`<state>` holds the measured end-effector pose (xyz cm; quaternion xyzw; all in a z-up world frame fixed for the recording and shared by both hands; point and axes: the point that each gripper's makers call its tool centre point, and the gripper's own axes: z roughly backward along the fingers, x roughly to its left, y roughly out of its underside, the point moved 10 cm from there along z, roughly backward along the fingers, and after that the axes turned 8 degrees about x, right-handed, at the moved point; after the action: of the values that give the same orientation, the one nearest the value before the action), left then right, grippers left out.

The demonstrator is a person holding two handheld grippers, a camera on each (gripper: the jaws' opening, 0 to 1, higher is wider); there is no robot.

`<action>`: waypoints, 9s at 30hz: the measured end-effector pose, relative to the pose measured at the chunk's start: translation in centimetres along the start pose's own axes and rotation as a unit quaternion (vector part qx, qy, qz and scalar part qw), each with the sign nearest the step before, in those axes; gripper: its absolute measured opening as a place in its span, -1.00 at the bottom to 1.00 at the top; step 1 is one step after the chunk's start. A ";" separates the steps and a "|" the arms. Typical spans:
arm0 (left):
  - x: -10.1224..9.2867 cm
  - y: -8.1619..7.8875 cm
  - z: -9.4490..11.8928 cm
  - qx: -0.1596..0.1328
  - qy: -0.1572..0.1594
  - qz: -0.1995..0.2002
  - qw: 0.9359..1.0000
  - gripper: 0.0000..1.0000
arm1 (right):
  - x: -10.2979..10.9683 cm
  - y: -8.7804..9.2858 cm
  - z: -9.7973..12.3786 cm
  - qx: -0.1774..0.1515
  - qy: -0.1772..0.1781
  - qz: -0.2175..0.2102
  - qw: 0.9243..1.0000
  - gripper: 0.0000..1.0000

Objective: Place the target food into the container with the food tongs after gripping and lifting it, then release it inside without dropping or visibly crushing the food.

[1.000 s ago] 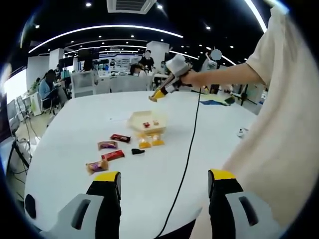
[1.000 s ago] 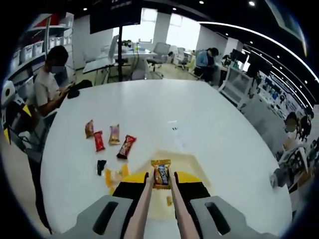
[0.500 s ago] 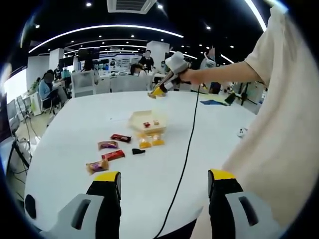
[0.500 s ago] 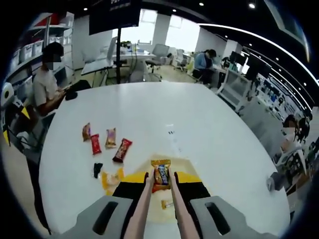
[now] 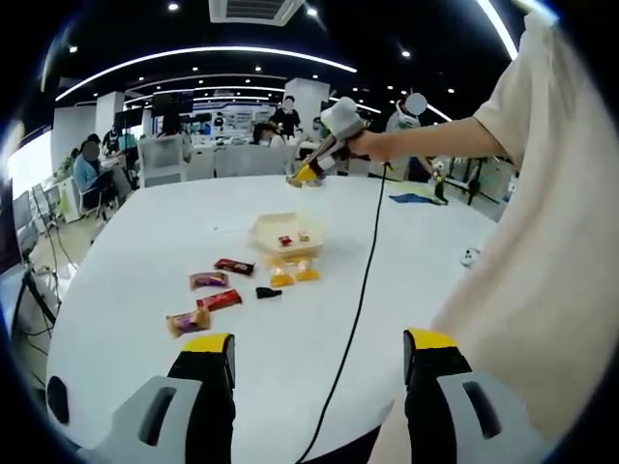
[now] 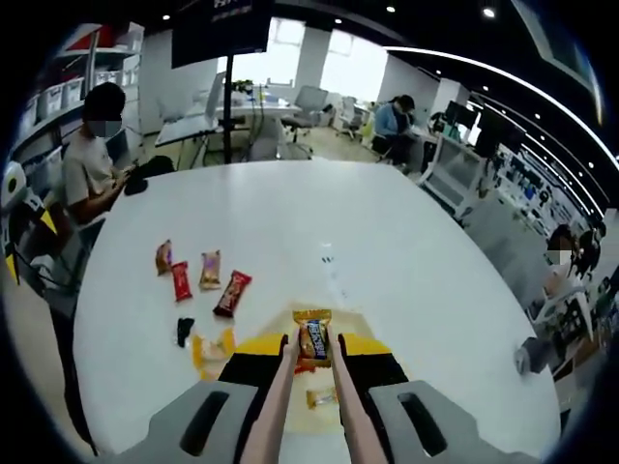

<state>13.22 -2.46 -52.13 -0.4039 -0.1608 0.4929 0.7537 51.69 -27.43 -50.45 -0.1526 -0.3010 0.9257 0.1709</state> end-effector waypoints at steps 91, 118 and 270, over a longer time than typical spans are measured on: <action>-1.0 -1.2 -0.6 -0.014 0.015 -0.020 1.000 0.41 | 9.7 4.7 -0.1 -0.019 -0.056 -0.095 0.994 -0.53; -3.4 -1.8 -0.8 -0.007 0.038 -0.042 0.998 0.40 | 9.3 6.3 2.4 -0.043 -0.051 -0.111 0.992 -0.53; 14.2 -0.6 -3.9 0.020 0.186 -0.045 0.981 0.42 | 13.2 9.0 -8.4 0.088 0.096 -0.447 0.885 -0.47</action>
<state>22.63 8.05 -56.29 -0.4658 -0.0256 0.3778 0.7998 41.11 -24.64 -64.75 -0.0747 -0.2366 0.7549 0.6071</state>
